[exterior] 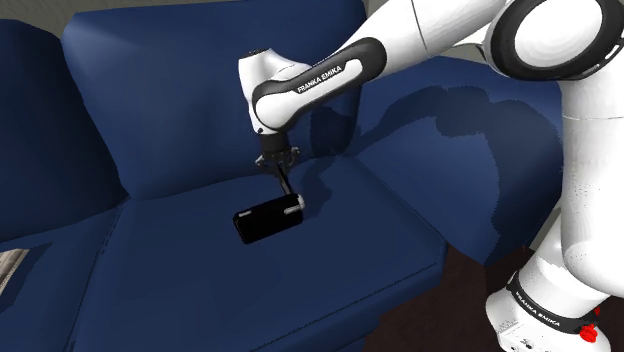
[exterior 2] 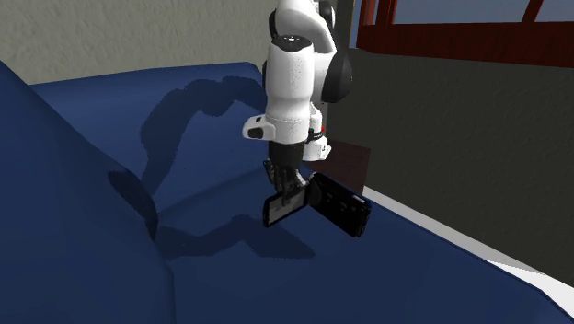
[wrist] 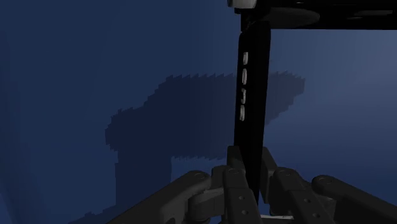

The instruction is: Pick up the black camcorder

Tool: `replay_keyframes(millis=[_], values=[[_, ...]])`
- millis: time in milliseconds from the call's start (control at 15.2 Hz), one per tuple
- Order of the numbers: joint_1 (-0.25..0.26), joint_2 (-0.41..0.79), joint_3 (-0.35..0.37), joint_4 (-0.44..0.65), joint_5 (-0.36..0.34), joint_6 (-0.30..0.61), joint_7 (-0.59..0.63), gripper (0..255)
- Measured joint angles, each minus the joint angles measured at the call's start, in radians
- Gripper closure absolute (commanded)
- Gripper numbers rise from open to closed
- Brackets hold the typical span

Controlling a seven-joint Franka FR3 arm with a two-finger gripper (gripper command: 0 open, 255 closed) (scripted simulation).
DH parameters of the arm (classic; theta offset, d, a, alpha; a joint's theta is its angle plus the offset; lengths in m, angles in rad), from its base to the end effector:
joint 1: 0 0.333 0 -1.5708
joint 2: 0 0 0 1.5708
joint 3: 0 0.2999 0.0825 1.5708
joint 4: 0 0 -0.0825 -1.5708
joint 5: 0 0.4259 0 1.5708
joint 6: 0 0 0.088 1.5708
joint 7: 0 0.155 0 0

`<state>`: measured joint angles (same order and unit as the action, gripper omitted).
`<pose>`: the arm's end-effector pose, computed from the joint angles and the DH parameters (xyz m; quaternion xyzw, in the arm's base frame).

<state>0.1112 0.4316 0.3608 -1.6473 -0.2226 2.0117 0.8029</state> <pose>0.6332 0.2807 0.2916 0.9911 -0.1293 0.0008 0.0309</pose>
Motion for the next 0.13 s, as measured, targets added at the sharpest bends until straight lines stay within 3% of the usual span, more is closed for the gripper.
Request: replay_keyframes(millis=[132], values=[[0.0,-0.006,0.002,0.013,0.003,-0.018,-0.003,255]])
